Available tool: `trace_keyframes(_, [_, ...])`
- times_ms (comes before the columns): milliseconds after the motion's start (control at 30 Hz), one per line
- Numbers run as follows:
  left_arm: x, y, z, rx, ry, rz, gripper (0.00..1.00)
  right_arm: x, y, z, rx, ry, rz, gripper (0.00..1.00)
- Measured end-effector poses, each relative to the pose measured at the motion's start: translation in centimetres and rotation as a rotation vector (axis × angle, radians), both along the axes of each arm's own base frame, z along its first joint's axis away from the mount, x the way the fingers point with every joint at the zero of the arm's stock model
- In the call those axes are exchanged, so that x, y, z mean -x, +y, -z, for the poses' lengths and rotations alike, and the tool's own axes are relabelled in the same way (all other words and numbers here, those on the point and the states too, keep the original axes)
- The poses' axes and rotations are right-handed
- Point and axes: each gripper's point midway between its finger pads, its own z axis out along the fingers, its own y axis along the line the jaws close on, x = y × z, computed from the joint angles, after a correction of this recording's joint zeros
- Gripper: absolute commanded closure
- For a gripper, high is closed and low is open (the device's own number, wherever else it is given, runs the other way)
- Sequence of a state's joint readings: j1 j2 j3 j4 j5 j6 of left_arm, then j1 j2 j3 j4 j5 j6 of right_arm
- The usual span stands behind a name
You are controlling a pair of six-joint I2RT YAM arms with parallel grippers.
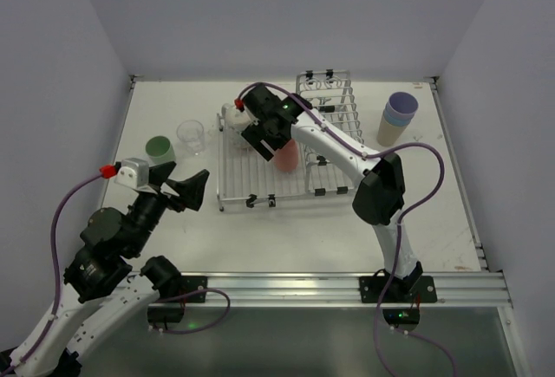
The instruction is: Unload the cups from the dish rack
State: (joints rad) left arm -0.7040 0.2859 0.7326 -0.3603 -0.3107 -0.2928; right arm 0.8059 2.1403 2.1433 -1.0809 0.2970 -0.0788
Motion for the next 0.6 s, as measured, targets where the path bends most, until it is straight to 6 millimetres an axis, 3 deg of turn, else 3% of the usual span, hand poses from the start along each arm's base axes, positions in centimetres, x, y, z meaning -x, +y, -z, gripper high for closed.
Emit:
trace_keyframes(267, [0.1, -0.1, 0.0, 0.000, 0.000, 0.004, 0.00, 0.0, -0.2, 0.7, 0.017, 0.010, -0.005, 0.08])
trace_keyframes(600, [0.0, 0.0, 0.1, -0.001, 0.001, 0.001, 0.00, -0.1, -0.1, 3.7, 0.064, 0.055, -0.005, 0.10])
